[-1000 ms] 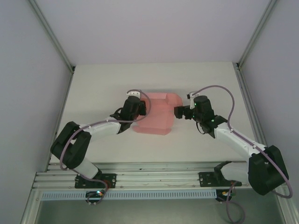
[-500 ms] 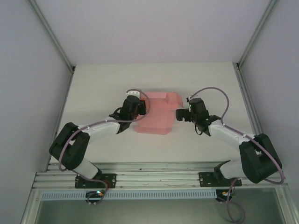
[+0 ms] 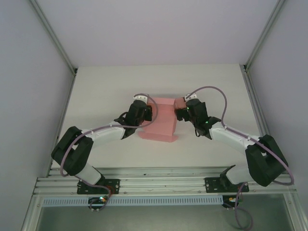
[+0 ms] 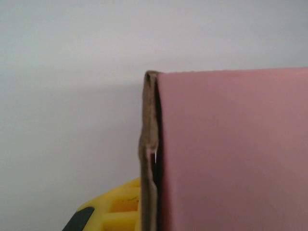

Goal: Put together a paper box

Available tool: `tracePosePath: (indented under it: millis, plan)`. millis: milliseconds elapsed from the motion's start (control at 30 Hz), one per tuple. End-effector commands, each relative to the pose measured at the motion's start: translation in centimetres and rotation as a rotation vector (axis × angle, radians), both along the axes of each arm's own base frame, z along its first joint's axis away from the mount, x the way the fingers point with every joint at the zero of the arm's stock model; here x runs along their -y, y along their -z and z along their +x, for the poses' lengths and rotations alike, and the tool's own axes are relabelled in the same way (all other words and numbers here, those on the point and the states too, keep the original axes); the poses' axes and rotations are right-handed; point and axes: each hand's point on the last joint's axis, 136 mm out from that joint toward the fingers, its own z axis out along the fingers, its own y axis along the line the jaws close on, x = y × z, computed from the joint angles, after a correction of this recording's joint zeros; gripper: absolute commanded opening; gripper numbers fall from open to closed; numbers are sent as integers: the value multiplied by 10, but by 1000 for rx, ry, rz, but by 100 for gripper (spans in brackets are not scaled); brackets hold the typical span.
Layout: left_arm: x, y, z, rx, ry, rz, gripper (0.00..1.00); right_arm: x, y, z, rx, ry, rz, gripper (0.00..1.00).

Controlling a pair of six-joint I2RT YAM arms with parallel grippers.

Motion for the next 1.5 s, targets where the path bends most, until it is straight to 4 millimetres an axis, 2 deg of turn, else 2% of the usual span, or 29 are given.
tracePosePath:
  millis: [0, 100, 300, 400, 467, 600, 800, 1000, 1200, 1333, 1467]
  plan:
    - [18, -5, -4, 18, 68, 19, 0, -19, -11, 9, 51, -69, -60, 100]
    - [18, -5, -5, 22, 74, 28, 0, -26, -6, 9, 40, -112, -116, 99]
    - [19, 0, -13, 57, 129, 98, 0, -15, -14, 9, 61, -124, -237, 100]
    - [19, 0, -16, 67, 137, 91, 0, -17, -17, 6, 64, -140, -200, 100]
    - [24, -4, -19, 80, 171, 72, 0, -30, -14, 2, 55, -204, -141, 100]
    - [25, -5, -20, 97, 168, 94, 0, -39, -32, -5, 92, -269, -48, 99]
    - [15, -8, -18, 112, 115, 89, 0, -17, -45, -12, 118, -212, -40, 100]
    - [3, -19, -16, 121, 58, 46, 0, 0, -50, -31, 120, -198, 10, 100]
    - [-21, -15, -7, 75, -28, 8, 0, 6, -82, -58, 202, -238, 145, 100]
    - [-32, -13, -5, 43, -43, -37, 0, 32, -98, -68, 229, -166, 232, 100]
    - [-36, -19, -6, 49, -41, -58, 0, 58, -93, -68, 207, -88, 243, 100]
